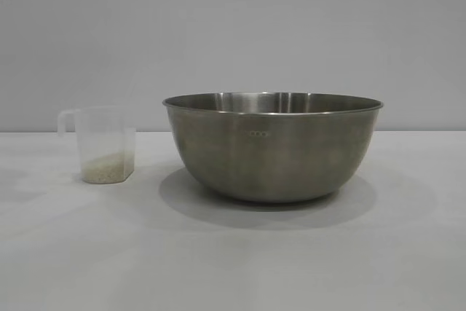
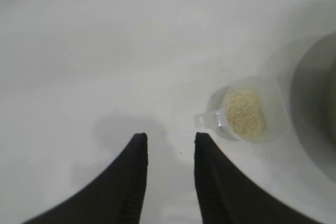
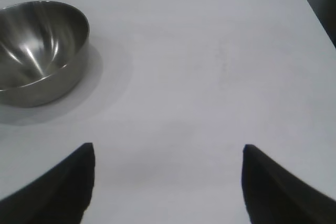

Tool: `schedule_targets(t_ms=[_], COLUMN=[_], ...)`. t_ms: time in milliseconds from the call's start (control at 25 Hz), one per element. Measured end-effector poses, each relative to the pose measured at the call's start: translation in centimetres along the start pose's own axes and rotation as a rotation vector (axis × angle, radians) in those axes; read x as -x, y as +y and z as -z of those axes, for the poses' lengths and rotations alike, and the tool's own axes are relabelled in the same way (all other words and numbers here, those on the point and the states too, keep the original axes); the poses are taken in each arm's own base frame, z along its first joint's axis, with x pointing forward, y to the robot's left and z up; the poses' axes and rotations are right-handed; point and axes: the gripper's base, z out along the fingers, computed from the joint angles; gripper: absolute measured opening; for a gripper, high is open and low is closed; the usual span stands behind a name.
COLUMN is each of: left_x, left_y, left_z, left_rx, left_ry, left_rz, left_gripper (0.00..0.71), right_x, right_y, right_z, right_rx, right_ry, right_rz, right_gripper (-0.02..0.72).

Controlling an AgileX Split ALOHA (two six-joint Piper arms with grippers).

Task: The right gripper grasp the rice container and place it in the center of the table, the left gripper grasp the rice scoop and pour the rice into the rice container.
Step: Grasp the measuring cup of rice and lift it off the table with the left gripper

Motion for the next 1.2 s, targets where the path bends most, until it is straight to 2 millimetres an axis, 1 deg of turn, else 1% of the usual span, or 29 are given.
schedule_targets(t_ms=[240,400,560,760,920,1080,1200], left_x=[-3.3,-6.1,-9.3,-12.7,-14.9,-16.0,-16.6], left_y=[-1.9,-3.2,-4.0,-3.8,-3.2,-2.7,-2.6], left_z=[2.0,2.4,2.1,1.5,1.3,1.6,1.1], left_rx=[-0.062,-0.115,-0.153,-0.161,-0.147,-0.133,-0.124], left_ry=[-0.159,-0.189,-0.188,-0.202,-0.282,-0.408,-0.413], left_rz=[-0.031,-0.071,-0.091,-0.020,-0.001,0.009,0.001], left_gripper=[0.197,0.197,0.197,0.197,0.197,0.197,0.197], right_x=[0.0,0.0,0.0,0.0,0.0,0.0,0.0], right_y=[0.0,0.0,0.0,0.0,0.0,0.0,0.0], right_z=[0.0,0.0,0.0,0.0,0.0,0.0,0.0], right_rx=[0.000,0.000,0.000,0.000,0.000,0.000,0.000], right_ry=[0.000,0.000,0.000,0.000,0.000,0.000,0.000], right_rz=[0.000,0.000,0.000,0.000,0.000,0.000,0.000], right_gripper=[0.532,0.532,0.532,0.532,0.532,0.532,0.532])
